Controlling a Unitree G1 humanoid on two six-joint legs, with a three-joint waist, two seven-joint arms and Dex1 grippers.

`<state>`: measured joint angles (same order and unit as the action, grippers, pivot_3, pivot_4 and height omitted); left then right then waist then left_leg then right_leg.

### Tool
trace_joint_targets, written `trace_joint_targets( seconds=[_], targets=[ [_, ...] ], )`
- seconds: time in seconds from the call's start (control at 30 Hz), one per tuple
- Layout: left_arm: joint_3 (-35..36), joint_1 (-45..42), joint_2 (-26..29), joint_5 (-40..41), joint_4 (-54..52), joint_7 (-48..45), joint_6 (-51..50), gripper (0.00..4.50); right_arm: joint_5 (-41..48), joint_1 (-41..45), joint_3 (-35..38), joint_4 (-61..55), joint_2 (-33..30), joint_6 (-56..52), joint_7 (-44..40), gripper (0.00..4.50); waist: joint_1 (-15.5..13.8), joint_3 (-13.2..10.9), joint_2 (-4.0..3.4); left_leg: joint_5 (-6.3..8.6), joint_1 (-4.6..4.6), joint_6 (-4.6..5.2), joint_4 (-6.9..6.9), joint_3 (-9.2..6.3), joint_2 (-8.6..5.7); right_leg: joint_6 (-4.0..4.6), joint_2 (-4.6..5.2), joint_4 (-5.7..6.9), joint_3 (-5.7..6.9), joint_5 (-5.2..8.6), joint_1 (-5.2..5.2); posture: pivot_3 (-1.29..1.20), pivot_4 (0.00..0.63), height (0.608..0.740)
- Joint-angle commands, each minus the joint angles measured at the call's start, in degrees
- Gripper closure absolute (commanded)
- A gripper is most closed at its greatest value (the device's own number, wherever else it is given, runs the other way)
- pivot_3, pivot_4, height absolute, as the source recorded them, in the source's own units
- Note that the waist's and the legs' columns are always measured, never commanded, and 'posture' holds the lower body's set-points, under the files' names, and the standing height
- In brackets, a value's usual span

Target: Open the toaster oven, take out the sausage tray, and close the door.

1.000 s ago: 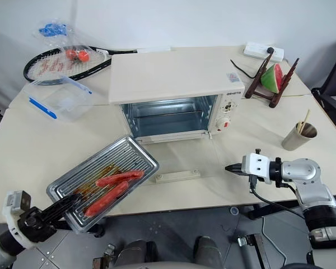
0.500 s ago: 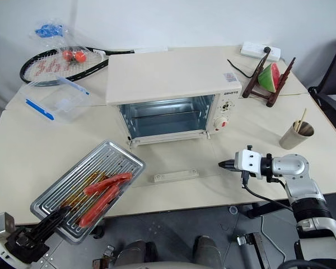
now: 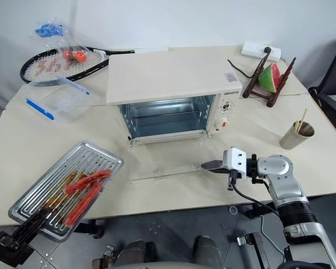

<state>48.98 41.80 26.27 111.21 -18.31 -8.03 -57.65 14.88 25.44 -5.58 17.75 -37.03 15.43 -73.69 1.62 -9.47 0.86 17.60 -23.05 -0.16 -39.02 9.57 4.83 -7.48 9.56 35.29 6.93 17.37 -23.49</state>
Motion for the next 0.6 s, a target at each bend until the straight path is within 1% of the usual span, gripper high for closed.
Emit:
trace_joint_targets(
  seconds=[0.03, 0.2, 0.33, 0.47, 0.6],
  targets=[
    [1.6, -0.5, 0.2, 1.8, 0.6, 0.2, -1.1, 4.5, 3.6, 1.5, 3.4, -5.5, -1.3, -5.1, 1.3, 4.45, 0.0, 0.0, 0.0, 0.01, 0.0, 0.0, 0.0, 0.0, 0.0, 0.0, 0.0, 0.0, 0.0, 0.0, 0.0, 0.0, 0.15, 0.74],
    [0.9, -1.4, 0.4, 1.8, 1.2, 0.8, -2.1, 4.5, 5.3, 3.8, 5.3, -8.0, -1.6, -10.1, 2.7, 4.45, 0.0, 0.0, 0.0, 0.02, 0.0, 0.0, 0.0, 0.0, 0.0, 0.01, 0.0, 0.01, 0.01, 0.01, -0.01, 0.0, 0.15, 0.74],
    [-1.6, -3.6, 1.4, 1.8, 1.9, 1.8, -3.2, 4.5, 4.8, 12.0, 6.2, -4.0, -1.1, -10.6, 3.3, 4.45, 0.1, 0.0, -0.07, 0.03, 0.0, 0.01, -0.02, 0.07, 0.0, 0.01, 0.0, 0.01, -0.04, 0.01, -0.03, 0.0, 0.15, 0.74],
    [-2.9, -4.9, 2.8, 1.8, 2.9, 2.0, -4.4, 4.5, 3.9, 16.1, 5.6, 0.0, -0.2, -8.7, 2.9, 4.45, 0.0, 0.0, -0.01, 0.06, 0.0, 0.0, 0.02, 0.07, 0.0, 0.01, 0.0, 0.24, 0.02, 0.01, -0.04, 0.0, 0.15, 0.74],
    [-4.1, -6.2, 5.8, 1.8, 4.8, 1.1, -6.6, 4.5, 3.5, 20.0, 5.3, 2.9, 1.1, -7.7, 3.2, 4.45, 0.1, 0.0, -0.02, 0.11, -0.03, 0.01, 0.02, 0.29, 0.0, 0.01, 0.0, 0.23, 0.02, 0.01, -0.04, 0.0, 0.15, 0.74]
  ],
)
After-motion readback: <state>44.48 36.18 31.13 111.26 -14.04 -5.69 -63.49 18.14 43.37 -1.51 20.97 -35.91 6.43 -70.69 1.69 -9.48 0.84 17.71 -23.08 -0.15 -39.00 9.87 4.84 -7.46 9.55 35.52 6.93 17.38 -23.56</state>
